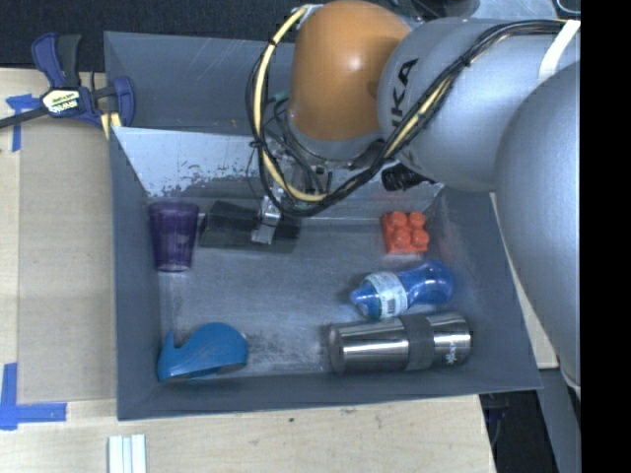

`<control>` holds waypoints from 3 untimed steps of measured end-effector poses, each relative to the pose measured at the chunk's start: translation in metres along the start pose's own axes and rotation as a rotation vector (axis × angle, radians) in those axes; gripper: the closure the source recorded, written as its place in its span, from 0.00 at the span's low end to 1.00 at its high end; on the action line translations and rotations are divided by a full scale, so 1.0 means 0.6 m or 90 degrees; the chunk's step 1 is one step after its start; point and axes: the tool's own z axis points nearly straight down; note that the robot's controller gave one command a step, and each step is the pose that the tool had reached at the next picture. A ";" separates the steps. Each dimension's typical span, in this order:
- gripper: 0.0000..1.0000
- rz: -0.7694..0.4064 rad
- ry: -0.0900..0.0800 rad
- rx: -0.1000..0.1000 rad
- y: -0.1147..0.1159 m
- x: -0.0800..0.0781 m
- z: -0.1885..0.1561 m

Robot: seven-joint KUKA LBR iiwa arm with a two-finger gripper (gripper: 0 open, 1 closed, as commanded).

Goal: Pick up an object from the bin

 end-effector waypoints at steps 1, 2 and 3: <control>0.00 0.001 0.000 0.000 0.000 0.000 0.001; 0.00 -0.049 0.002 0.002 -0.068 0.009 0.126; 1.00 -0.114 -0.002 -0.001 -0.041 -0.009 0.052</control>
Offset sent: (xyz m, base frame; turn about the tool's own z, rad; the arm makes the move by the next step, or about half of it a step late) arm -0.0127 -0.0352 -0.0728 -0.0788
